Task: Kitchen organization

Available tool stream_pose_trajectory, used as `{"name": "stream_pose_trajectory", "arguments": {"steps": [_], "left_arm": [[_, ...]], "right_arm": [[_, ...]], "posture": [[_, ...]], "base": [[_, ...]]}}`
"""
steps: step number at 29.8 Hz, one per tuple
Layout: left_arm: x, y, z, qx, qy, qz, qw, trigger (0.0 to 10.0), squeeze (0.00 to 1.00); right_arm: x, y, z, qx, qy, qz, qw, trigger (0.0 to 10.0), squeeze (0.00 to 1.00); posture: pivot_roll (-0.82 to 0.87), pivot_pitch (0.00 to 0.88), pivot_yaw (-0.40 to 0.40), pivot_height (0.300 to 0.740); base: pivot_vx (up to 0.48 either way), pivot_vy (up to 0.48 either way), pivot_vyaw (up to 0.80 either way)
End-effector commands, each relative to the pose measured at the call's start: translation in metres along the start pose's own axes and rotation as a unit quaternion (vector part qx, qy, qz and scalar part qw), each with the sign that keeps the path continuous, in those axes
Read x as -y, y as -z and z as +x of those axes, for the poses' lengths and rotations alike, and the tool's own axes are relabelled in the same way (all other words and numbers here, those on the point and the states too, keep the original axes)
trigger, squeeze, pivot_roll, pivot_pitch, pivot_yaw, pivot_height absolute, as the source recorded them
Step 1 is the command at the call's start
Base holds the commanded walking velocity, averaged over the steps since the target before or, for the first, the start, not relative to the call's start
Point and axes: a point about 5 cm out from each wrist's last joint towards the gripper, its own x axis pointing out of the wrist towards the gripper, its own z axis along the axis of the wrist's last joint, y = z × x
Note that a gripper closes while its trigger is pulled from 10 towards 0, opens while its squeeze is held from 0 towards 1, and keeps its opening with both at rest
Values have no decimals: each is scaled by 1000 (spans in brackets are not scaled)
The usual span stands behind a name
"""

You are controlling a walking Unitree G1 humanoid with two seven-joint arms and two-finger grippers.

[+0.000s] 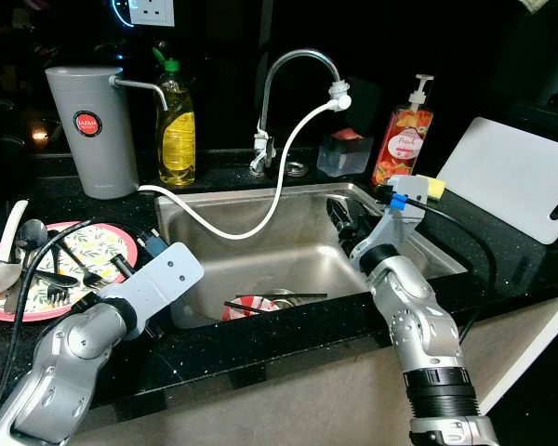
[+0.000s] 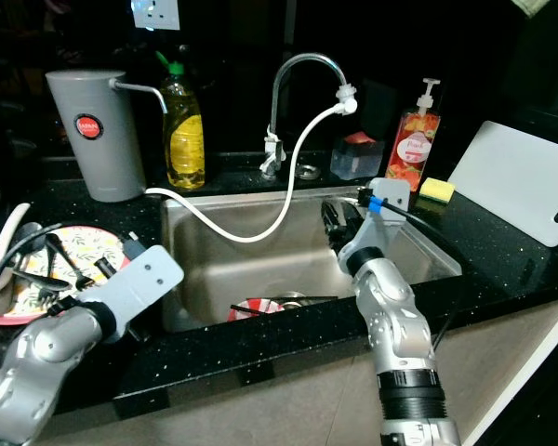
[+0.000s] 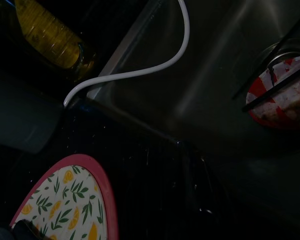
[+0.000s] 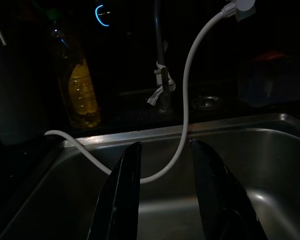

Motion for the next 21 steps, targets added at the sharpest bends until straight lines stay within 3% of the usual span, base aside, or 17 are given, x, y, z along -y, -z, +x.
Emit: {"name": "stream_pose_trajectory", "arguments": {"steps": [1, 18, 21], "left_arm": [[4, 2, 1, -8, 9, 0, 1000, 10000, 0], [6, 4, 0, -10, 11, 2, 1000, 10000, 0], [8, 4, -1, -10, 13, -1, 1000, 10000, 0]], "right_arm": [[0, 0, -1, -1, -1, 2, 1000, 10000, 0], [-4, 1, -1, 3, -8, 5, 1000, 10000, 0], [-15, 10, -3, -24, -53, -47, 997, 10000, 0]], "posture": [[92, 81, -102, 740], [91, 67, -104, 740], [92, 62, -105, 740]], "base": [[0, 0, 0], [0, 0, 0], [0, 0, 0]]}}
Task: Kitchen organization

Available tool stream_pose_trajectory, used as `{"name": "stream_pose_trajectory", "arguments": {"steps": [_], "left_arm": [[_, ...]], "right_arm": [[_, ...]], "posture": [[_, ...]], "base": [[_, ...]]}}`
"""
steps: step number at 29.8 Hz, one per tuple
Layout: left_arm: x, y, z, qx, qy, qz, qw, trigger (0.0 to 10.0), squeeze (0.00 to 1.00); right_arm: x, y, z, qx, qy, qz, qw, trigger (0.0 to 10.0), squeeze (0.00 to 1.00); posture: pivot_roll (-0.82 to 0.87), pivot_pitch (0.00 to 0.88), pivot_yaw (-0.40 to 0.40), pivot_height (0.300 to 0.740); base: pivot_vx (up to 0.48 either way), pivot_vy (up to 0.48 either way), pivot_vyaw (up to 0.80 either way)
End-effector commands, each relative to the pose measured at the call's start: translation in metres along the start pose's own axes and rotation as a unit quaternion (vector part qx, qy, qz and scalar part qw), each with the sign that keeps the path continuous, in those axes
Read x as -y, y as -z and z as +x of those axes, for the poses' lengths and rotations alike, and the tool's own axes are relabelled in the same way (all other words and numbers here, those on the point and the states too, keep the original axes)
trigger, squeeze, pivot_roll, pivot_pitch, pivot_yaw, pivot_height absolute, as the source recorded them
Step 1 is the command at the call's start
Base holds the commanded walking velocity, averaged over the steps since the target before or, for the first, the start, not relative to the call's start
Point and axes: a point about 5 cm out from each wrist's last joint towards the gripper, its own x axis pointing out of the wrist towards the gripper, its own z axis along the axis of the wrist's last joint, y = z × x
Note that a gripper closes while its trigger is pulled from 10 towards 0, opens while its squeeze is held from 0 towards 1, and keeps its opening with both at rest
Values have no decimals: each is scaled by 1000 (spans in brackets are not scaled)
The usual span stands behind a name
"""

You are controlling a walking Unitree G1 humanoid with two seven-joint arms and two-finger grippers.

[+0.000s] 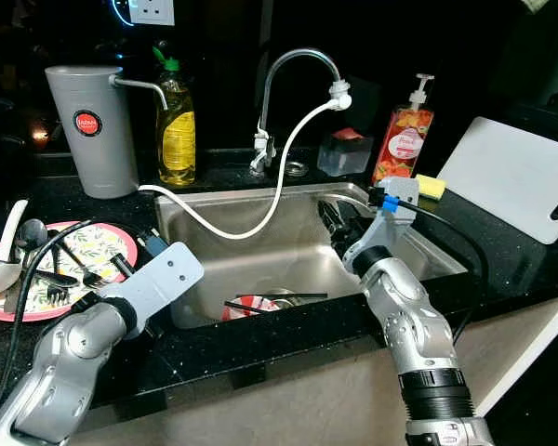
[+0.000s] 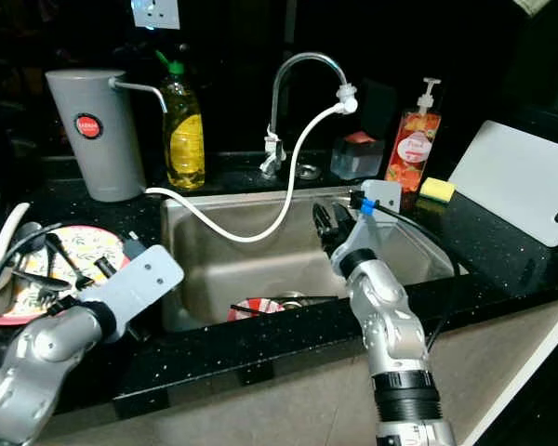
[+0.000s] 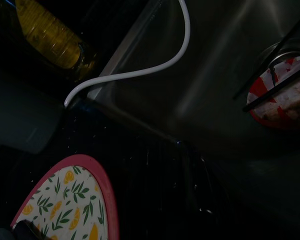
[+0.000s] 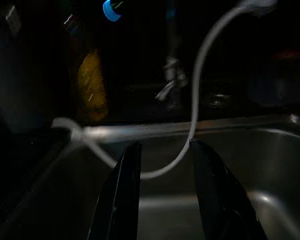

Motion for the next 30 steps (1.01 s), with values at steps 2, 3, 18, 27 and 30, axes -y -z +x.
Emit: {"name": "stream_pose_trajectory", "arguments": {"steps": [2, 3, 18, 27, 30], "left_arm": [[8, 5, 0, -11, 15, -4, 1000, 10000, 0], [9, 6, -1, -11, 15, -4, 1000, 10000, 0], [12, 9, -3, -13, 16, -5, 1000, 10000, 0], [15, 10, -2, -12, 16, -5, 1000, 10000, 0], [17, 10, -2, -12, 17, -5, 1000, 10000, 0]], "right_arm": [[-18, 19, -6, -55, -71, -53, 995, 10000, 0], [-24, 27, -9, -79, -96, -58, 991, 10000, 0], [-41, 24, -24, -85, -236, -27, 968, 10000, 0], [-41, 28, -30, -98, -268, -45, 957, 10000, 0], [-36, 27, -27, -97, -245, -48, 964, 10000, 0]], "posture": [[92, 56, -107, 740], [96, 52, -107, 740], [104, 15, -102, 740], [108, 0, -109, 740], [106, 0, -112, 740]], "base": [[0, 0, 0], [0, 0, 0], [0, 0, 0], [0, 0, 0], [0, 0, 0]]}}
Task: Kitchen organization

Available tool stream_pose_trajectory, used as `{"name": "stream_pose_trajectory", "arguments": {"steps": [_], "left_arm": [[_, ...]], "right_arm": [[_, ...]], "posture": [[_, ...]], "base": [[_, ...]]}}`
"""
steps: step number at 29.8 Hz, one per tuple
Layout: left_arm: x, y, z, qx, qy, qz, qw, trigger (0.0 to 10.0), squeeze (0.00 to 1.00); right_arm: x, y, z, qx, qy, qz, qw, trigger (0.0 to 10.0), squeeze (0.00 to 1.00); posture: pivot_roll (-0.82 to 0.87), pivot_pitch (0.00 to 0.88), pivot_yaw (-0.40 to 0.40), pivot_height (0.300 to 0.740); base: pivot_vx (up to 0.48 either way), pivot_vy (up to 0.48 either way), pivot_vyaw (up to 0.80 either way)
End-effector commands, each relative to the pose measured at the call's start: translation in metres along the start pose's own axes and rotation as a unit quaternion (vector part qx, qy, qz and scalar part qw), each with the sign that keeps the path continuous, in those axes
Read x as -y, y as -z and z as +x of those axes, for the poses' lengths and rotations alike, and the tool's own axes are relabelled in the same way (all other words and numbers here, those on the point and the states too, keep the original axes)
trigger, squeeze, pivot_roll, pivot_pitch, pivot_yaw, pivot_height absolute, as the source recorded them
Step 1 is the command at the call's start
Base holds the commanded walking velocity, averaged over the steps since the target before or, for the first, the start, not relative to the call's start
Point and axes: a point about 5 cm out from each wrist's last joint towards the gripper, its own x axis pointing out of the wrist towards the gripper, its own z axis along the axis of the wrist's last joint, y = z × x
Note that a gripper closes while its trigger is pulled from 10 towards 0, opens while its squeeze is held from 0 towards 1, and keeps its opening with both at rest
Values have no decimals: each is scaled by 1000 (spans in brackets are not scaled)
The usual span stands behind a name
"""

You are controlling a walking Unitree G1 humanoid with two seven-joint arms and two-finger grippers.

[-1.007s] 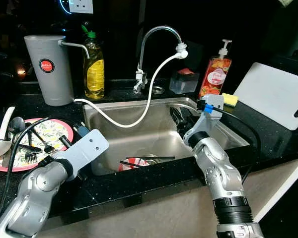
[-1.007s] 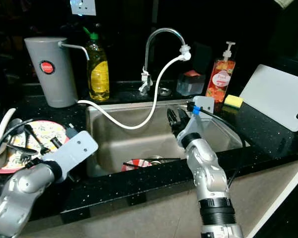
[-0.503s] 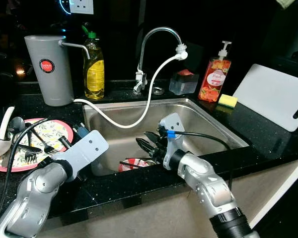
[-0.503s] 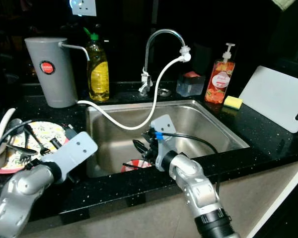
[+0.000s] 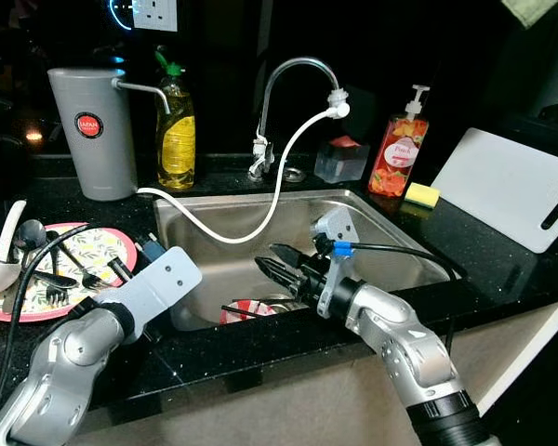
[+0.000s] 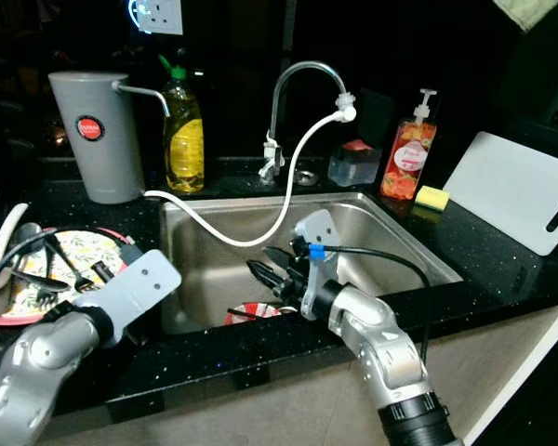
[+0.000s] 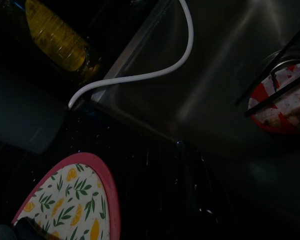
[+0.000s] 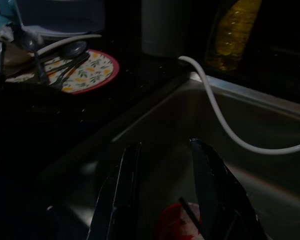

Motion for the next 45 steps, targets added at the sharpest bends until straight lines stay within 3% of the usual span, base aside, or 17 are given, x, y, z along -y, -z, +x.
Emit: {"name": "stream_pose_trajectory", "arguments": {"steps": [1, 7, 21, 39, 45], "left_arm": [[14, 6, 2, -13, 22, -6, 1000, 10000, 0], [14, 5, 5, -13, 21, -6, 1000, 10000, 0], [8, 4, 6, -12, 19, -5, 1000, 10000, 0], [5, -1, 6, -4, 9, 7, 1000, 10000, 0], [6, -3, 3, -2, 12, 3, 1000, 10000, 0]], "right_arm": [[6, 1, -3, -5, 26, -5, 1000, 10000, 0], [18, 0, 0, 1, 64, -5, 998, 10000, 0], [21, -3, 0, 18, 107, 6, 994, 10000, 0], [22, -12, 7, 35, 102, 12, 994, 10000, 0], [26, -14, 1, 36, 115, 11, 993, 10000, 0]], "posture": [[113, 0, -118, 740], [143, 0, -130, 740], [123, 22, -106, 740], [120, 35, -121, 740], [100, 57, -122, 740]], "base": [[0, 0, 0], [0, 0, 0], [0, 0, 0], [0, 0, 0], [0, 0, 0]]}}
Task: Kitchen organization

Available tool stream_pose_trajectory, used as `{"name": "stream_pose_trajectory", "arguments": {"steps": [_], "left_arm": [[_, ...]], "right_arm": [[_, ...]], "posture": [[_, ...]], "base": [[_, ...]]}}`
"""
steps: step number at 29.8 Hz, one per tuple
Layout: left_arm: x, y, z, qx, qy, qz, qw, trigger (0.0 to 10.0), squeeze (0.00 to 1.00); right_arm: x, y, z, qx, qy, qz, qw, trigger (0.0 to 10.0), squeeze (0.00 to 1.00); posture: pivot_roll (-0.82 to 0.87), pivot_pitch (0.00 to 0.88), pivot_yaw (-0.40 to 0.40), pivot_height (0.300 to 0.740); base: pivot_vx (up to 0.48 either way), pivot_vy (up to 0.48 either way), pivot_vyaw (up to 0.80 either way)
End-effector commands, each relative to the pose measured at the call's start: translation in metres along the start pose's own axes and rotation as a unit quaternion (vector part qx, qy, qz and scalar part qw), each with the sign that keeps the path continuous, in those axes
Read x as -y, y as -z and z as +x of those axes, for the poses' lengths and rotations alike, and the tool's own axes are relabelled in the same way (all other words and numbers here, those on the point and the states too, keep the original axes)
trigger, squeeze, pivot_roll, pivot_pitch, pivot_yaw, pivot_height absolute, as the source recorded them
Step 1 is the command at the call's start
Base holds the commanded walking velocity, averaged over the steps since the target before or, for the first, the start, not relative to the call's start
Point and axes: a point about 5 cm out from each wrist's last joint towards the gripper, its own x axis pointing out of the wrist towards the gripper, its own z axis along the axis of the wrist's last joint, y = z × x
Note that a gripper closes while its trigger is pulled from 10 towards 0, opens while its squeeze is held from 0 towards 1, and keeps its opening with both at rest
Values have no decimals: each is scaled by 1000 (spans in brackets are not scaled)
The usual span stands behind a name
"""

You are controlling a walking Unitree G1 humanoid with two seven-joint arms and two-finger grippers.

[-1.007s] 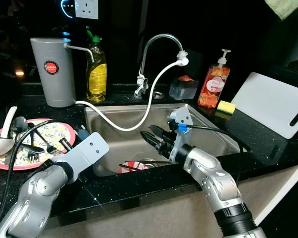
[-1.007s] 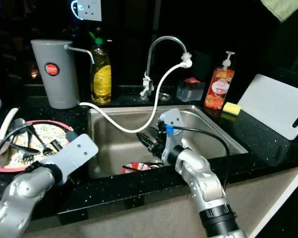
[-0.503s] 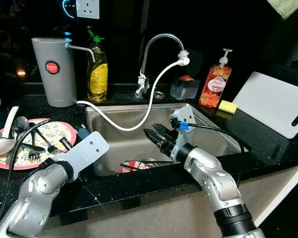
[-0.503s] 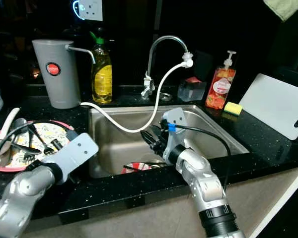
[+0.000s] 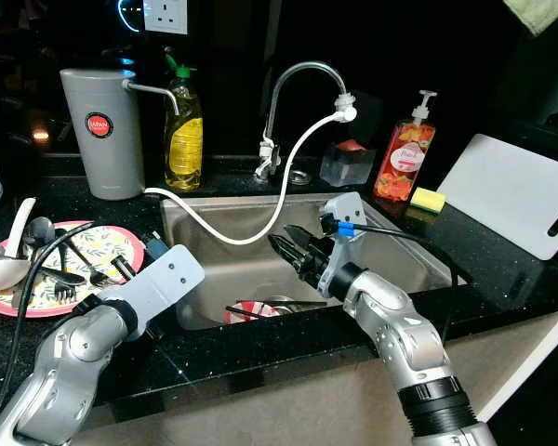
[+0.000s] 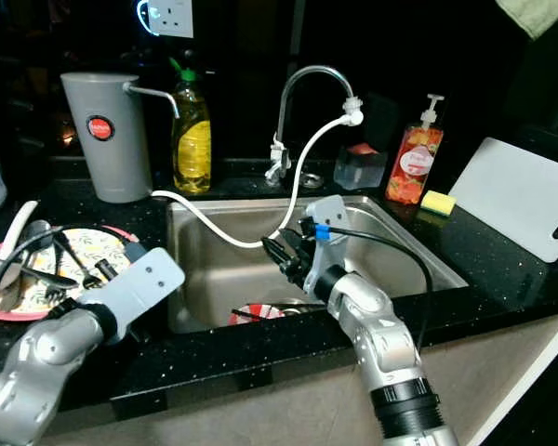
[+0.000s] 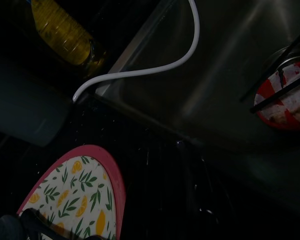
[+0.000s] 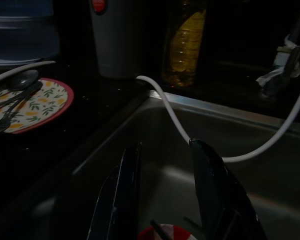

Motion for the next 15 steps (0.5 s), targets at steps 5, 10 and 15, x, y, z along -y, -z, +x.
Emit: {"name": "stream_pose_trajectory", "arguments": {"steps": [5, 10, 15], "left_arm": [[8, -2, -2, -1, 15, -6, 1000, 10000, 0], [9, -3, -1, -1, 14, -4, 1000, 10000, 0], [8, -3, 0, -2, 14, -5, 1000, 10000, 0]], "right_arm": [[7, -3, -7, 0, 16, -5, 1000, 10000, 0], [9, -3, -6, 0, 17, -3, 1000, 10000, 0], [7, -2, -2, 1, 14, 0, 1000, 10000, 0]], "posture": [[91, 60, -122, 740], [111, 65, -133, 740], [114, 62, -136, 740]], "base": [[0, 0, 0], [0, 0, 0], [0, 0, 0]]}}
